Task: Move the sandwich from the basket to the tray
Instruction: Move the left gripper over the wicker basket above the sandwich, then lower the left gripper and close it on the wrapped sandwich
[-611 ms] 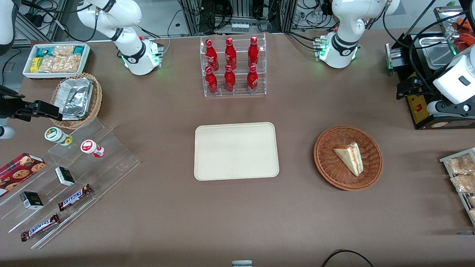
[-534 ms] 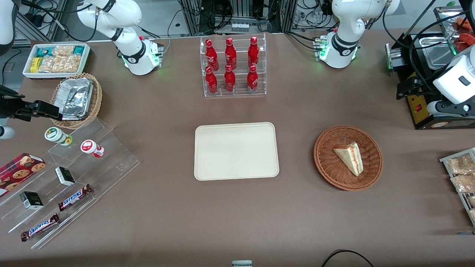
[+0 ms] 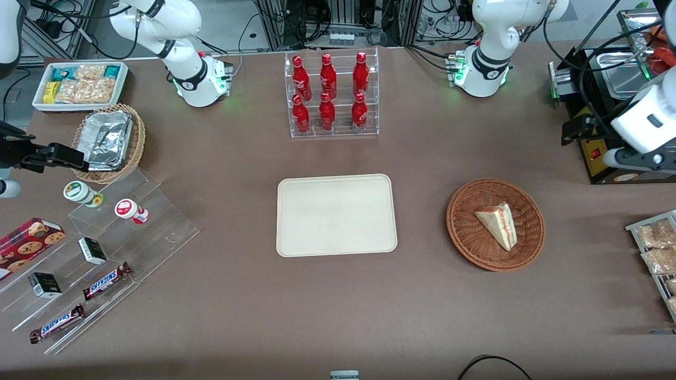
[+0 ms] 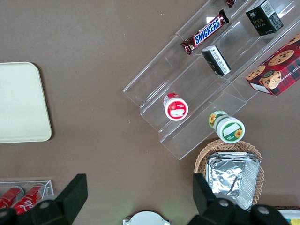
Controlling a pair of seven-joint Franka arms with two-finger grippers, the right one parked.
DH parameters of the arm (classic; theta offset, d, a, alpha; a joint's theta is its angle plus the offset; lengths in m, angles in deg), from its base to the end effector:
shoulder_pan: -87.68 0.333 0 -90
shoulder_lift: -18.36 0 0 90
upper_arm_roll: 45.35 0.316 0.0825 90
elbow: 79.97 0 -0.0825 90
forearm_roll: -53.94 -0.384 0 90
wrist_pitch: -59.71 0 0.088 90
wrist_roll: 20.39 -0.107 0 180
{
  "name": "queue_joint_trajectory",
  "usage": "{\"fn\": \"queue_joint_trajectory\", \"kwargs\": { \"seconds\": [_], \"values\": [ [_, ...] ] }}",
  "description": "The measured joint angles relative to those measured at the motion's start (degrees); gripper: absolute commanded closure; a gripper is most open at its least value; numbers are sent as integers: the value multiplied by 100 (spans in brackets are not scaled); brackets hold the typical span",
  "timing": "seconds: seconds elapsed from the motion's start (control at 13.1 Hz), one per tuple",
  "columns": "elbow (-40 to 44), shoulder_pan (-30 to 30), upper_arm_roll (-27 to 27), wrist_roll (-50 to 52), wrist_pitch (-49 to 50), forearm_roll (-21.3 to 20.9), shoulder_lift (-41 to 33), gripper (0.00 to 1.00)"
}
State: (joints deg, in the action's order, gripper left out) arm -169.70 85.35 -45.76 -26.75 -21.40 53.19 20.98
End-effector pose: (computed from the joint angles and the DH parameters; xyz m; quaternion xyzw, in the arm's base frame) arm 0.5488 -0.0246 0.5895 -0.9921 0.0786 0.0981 0.0033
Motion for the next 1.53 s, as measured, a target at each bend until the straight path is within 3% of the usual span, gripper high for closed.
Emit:
{"fn": "queue_joint_trajectory", "kwargs": {
  "seconds": [0.76,1.53],
  "values": [
    [-1940,-5,17,203,-2603,0,256,0],
    [-2801,-33,-62,2692,-4419,6,715,0]
  ]
}}
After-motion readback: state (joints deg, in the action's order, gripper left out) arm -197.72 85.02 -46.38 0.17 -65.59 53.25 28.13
